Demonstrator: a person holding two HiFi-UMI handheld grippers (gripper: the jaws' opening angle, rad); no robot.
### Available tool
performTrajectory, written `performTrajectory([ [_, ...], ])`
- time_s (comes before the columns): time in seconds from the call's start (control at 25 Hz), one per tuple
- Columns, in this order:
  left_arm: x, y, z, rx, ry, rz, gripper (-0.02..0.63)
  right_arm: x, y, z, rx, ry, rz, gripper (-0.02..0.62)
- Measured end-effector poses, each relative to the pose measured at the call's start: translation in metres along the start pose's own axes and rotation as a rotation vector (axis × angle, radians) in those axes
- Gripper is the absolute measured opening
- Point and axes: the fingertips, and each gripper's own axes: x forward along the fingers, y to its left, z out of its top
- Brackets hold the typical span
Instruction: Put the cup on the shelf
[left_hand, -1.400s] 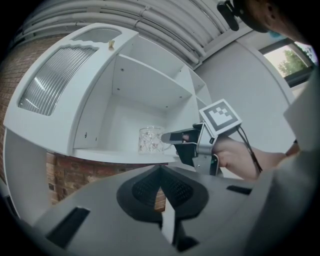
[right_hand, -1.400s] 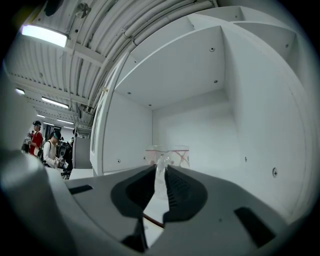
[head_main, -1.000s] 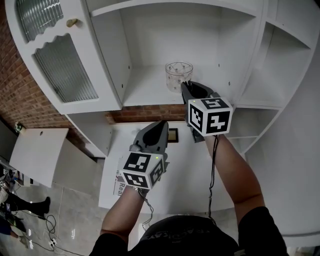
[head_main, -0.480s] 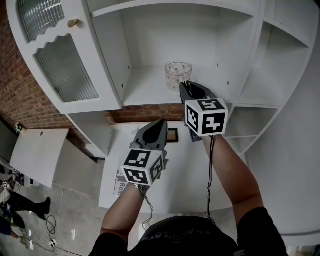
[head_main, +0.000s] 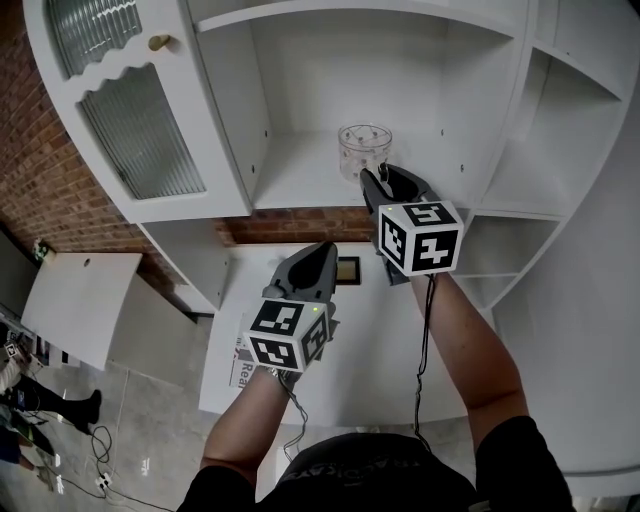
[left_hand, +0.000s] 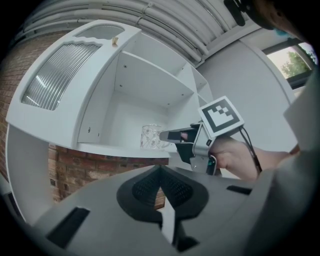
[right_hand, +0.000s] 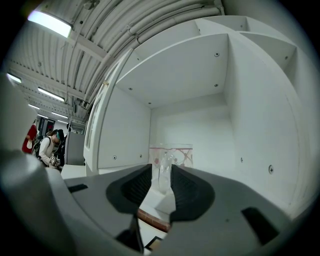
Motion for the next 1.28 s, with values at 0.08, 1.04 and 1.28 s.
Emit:
performTrajectory([
  [0.08,-0.003,0.001,0.000,0.000,0.000,0.002,0.005,-0.002,-0.001,0.000,0.008,0.001,-0.003,0.123],
  [1.04,-0.126,-0.064,-0.025,0.001,0.027,-0.035,0.005,-0.170,0.073,-0.037,-0.070,0.008,-0.026,0.000],
  [1.28,-0.166,-0.081,-0.047,0.065,0.048,0.000,0.005,-0.216,0.100,-0.064,-0.065,0.036,-0.017,0.000],
])
